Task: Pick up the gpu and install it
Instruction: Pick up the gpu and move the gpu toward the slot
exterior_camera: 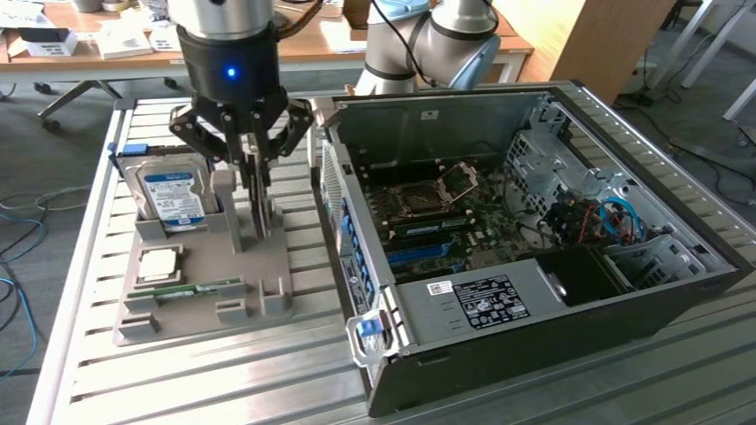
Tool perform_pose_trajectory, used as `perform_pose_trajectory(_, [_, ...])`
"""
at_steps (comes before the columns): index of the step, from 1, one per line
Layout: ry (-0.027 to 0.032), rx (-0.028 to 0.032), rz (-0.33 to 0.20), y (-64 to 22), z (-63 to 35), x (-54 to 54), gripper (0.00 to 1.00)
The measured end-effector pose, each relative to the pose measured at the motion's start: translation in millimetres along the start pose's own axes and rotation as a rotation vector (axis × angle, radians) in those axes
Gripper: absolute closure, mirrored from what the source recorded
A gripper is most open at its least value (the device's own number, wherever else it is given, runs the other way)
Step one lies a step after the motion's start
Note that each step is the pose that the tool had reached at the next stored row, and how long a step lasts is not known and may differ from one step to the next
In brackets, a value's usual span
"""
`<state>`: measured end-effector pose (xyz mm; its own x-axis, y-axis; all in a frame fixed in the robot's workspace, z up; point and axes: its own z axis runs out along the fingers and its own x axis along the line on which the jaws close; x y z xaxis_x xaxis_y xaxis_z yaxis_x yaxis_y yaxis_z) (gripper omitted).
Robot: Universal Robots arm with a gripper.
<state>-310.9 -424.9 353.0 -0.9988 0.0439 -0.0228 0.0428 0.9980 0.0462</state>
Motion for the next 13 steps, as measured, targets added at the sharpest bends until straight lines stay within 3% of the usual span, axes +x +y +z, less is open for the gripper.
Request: perform_pose_trajectory(13, [-0.0005, 0.0, 0.0, 2.3, -50.2, -1.1, 0.74])
